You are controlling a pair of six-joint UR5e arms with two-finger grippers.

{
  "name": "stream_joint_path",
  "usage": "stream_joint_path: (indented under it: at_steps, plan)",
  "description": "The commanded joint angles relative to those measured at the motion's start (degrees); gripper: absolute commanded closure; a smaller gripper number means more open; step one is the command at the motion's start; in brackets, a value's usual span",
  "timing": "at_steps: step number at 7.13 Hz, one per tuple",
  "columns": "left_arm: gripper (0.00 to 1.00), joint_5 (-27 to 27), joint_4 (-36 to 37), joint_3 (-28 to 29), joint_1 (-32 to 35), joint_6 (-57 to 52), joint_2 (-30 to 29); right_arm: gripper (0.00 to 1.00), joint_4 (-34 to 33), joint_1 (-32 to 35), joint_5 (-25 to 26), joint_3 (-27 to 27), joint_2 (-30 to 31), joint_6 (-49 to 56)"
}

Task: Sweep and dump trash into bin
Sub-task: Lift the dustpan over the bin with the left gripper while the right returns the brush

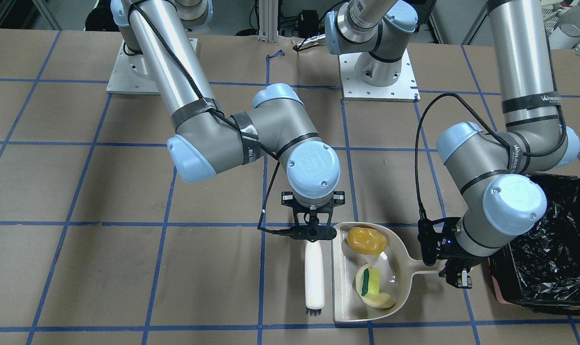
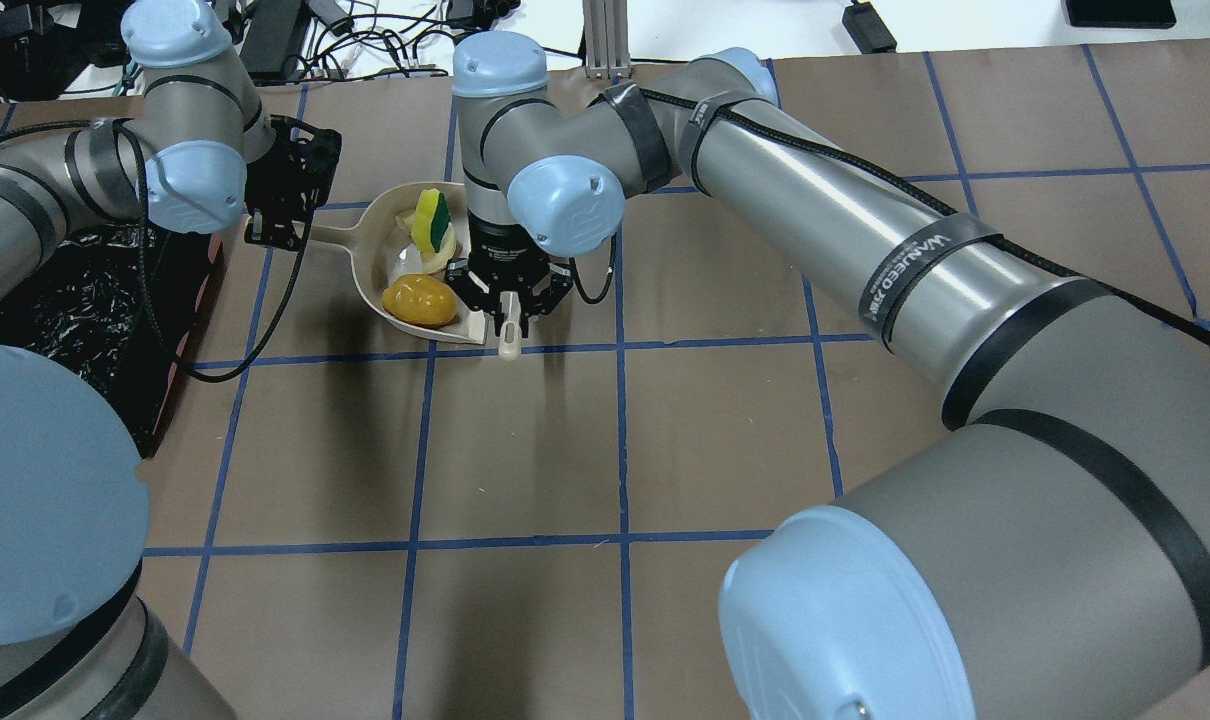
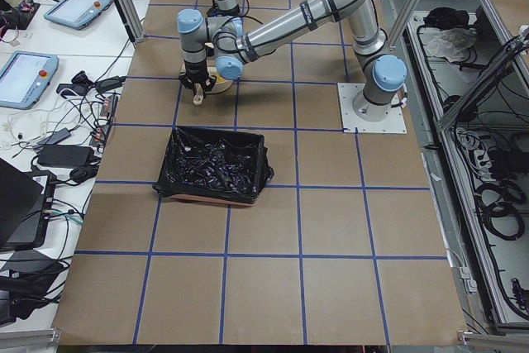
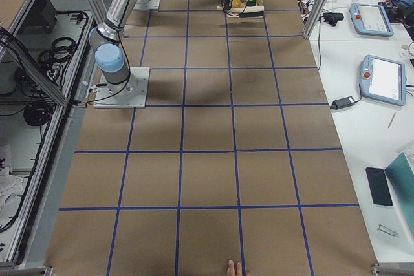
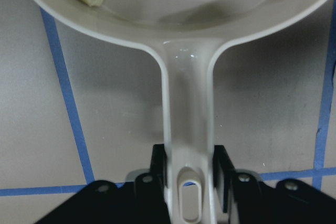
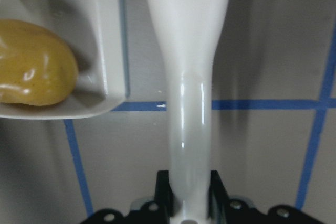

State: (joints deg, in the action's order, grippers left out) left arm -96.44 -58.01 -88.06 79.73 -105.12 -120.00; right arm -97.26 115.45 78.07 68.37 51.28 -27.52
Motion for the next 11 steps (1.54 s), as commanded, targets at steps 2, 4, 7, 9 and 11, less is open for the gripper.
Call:
stream_joint_path:
  at_steps: [2, 4, 7, 9, 11]
  plan:
    - [1.00, 3.9, -0.1, 0.0, -1.1, -0.4, 0.4, 1.00, 6.0, -11.8, 5.7, 5.1, 9.4, 6.7]
    - [1.00, 4.3, -0.3, 0.1, -1.8, -0.4, 0.7, 1.00, 5.5, -20.4, 9.2, 11.3, 15.1, 17.3]
    - [1.00, 6.6, -1.7, 0.5, -4.3, -0.4, 2.0, 1.00, 6.2, -32.0, 11.2, 16.0, 18.3, 29.5]
    - [1.00, 8.1, -5.4, 1.0, -8.6, -2.9, 3.9, 1.00, 6.0, -39.5, 11.6, 18.8, 18.8, 39.8]
    - [1.00, 9.9, -12.5, 5.1, -13.4, -4.3, 4.9, 1.00, 5.5, -43.3, 13.7, 18.9, 18.1, 45.6]
